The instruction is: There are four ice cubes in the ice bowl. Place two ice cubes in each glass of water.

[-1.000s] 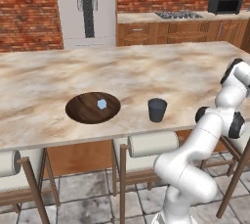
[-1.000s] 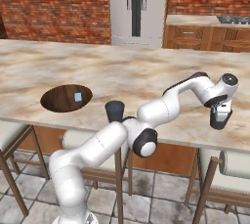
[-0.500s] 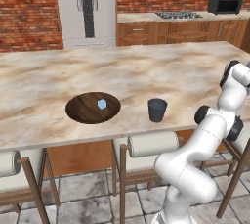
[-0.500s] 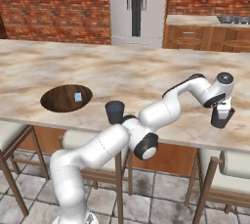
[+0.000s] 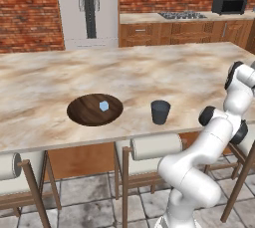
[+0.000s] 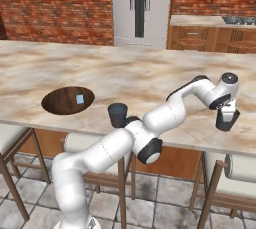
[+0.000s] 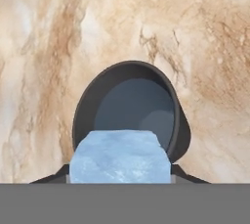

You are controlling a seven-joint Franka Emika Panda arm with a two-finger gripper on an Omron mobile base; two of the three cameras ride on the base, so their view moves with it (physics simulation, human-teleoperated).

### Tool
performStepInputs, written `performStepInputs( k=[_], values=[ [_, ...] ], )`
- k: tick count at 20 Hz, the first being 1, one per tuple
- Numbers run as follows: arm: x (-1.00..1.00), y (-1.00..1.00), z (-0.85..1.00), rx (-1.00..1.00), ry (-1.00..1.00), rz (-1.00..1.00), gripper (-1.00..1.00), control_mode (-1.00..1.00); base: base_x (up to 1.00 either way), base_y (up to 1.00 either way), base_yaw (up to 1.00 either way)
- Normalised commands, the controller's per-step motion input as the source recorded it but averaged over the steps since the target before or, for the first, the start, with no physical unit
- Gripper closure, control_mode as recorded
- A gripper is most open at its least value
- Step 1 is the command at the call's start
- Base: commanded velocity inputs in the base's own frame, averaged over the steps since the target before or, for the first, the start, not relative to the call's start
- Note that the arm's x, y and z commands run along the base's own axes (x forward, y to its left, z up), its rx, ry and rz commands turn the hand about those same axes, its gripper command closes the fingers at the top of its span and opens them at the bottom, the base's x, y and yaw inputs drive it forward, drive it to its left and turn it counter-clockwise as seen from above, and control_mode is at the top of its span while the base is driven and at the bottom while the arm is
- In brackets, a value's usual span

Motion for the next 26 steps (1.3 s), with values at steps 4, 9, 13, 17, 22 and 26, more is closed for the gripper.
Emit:
performStepInputs(
  k=[4, 9, 13, 17, 22, 26],
  values=[
    [0.00, 0.00, 0.00, 0.08, 0.07, 0.00, 1.00, -1.00, 0.00, 0.00, 0.00],
    [0.00, -0.02, 0.04, 0.05, 0.03, 0.00, 1.00, -1.00, 0.00, 0.00, 0.00],
    [0.00, -0.19, 0.16, 0.02, 0.00, 0.00, 1.00, -1.00, 0.00, 0.00, 0.00],
    [-0.06, -0.16, 0.19, 0.02, 0.00, 0.00, 1.00, -1.00, 0.00, 0.00, 0.00],
    [0.04, -0.13, 0.00, 0.02, 0.02, 0.00, 1.00, -1.00, 0.00, 0.00, 0.00],
    [0.05, -0.09, 0.00, 0.04, 0.01, 0.00, 1.00, -1.00, 0.00, 0.00, 0.00]
  ],
)
